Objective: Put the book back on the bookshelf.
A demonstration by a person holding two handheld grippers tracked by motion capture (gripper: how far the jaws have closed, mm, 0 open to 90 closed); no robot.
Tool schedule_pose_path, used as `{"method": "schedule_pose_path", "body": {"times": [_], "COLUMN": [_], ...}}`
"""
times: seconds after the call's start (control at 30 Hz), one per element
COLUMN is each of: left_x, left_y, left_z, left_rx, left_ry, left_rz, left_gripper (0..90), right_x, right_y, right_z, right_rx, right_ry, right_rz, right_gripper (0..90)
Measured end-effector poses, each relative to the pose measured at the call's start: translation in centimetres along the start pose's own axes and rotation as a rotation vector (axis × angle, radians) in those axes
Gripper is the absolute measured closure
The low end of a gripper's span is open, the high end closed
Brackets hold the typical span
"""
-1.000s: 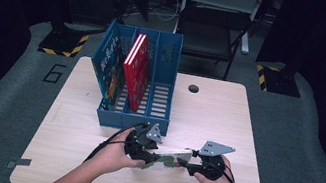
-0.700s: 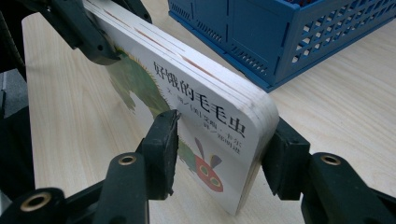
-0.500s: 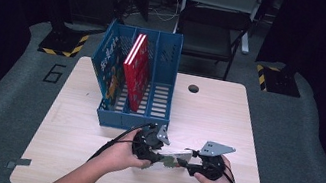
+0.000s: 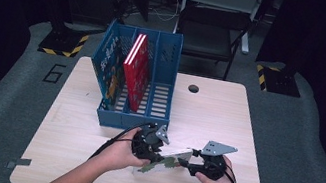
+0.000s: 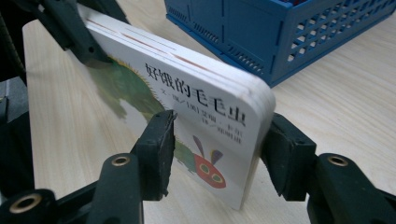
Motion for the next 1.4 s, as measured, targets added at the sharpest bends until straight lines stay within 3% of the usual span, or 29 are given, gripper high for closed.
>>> {"method": "schedule_pose_path", "body": {"times": [0.23, 0.53, 0.77, 1.27, 1.4], "left_x": [0.1, -0.1, -1.0, -3.4, -4.1], "left_y": [0.2, 1.2, 3.1, 7.5, 8.1], "left_z": [0.4, 0.8, 1.8, 4.8, 5.4], "left_rx": [0.005, -0.006, -0.031, -0.113, -0.118], "left_ry": [0.064, 0.078, 0.106, 0.188, 0.209], "left_rz": [-0.007, -0.004, -0.042, -0.081, -0.086], "left_gripper": [76.6, 76.7, 76.7, 76.7, 76.7], "right_x": [0.0, 0.3, 0.4, 0.8, 0.8], "right_y": [0.8, 0.7, 0.8, 0.7, 0.7], "right_z": [-0.8, -0.9, -1.1, -1.3, -1.3], "right_rx": [0.012, 0.016, 0.024, 0.027, 0.027], "right_ry": [-0.044, -0.042, -0.054, -0.068, -0.06], "right_rz": [-0.036, -0.025, -0.026, -0.02, -0.017], "right_gripper": [47.2, 47.3, 47.2, 47.3, 47.3]}}
Point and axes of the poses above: each handheld gripper's, and its own axes: y roughly backward along the jaws, x roughly out of its underside, z roughly to its left, the point moved 7 cm from there along -y, roughly forward along the jaws, and after that the axes turned 8 degrees about -y, right-handed, at the moved point
